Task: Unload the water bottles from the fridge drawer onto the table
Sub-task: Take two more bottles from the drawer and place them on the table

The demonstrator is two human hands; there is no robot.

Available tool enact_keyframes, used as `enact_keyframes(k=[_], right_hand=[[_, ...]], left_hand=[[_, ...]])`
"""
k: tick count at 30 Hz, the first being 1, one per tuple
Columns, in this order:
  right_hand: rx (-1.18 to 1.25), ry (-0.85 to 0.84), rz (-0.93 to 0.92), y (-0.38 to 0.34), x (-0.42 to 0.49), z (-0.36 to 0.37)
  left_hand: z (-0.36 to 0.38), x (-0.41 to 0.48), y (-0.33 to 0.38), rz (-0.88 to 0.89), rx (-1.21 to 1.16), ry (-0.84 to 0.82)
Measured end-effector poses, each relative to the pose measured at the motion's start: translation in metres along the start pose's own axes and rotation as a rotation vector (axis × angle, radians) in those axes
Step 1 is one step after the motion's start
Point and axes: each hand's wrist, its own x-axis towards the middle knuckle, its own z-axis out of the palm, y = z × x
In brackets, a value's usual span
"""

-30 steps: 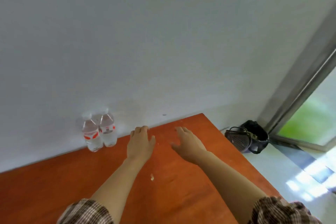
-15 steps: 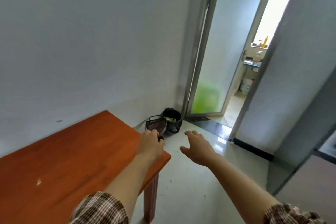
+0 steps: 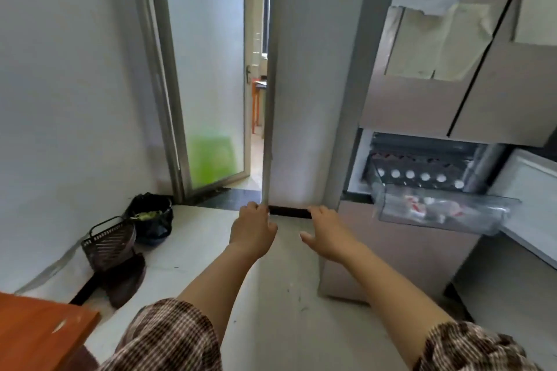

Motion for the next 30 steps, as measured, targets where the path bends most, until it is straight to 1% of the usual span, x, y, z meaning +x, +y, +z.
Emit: enact_keyframes(k=[3, 5, 11, 14, 18, 21, 24, 28, 30], right_hand=[[-0.045, 0.013, 0.061, 0.062, 0.028, -0.018], [-0.077, 0.021, 0.104, 0.102, 0.049, -0.032], [-0.102, 0.051, 0.279, 0.22, 0.11, -0.067], [-0.073, 0.067, 0.363, 0.272, 0.125, -0.079], [-0.032, 0.099, 0.427, 0.34, 0.144, -0.096], [0.001, 0.126, 0.46, 0.391, 0.162, -0.107], [-0.002, 0.106, 0.447, 0.445, 0.185, -0.115], [-0.01, 0.024, 0.379, 0.515, 0.227, -0.118], [-0.01, -0.052, 0.335, 0.544, 0.249, -0.115]], left_hand=[[0.039, 0.045, 0.051, 0.143, -0.009, -0.031], [0.064, 0.08, 0.085, 0.205, -0.031, -0.041], [0.13, 0.178, 0.191, 0.327, -0.092, -0.123], [0.16, 0.208, 0.238, 0.387, -0.094, -0.181], [0.198, 0.242, 0.291, 0.456, -0.113, -0.242], [0.226, 0.267, 0.325, 0.481, -0.11, -0.291], [0.256, 0.293, 0.353, 0.463, -0.106, -0.315], [0.298, 0.329, 0.386, 0.399, -0.101, -0.384], [0.319, 0.345, 0.399, 0.356, -0.11, -0.458]])
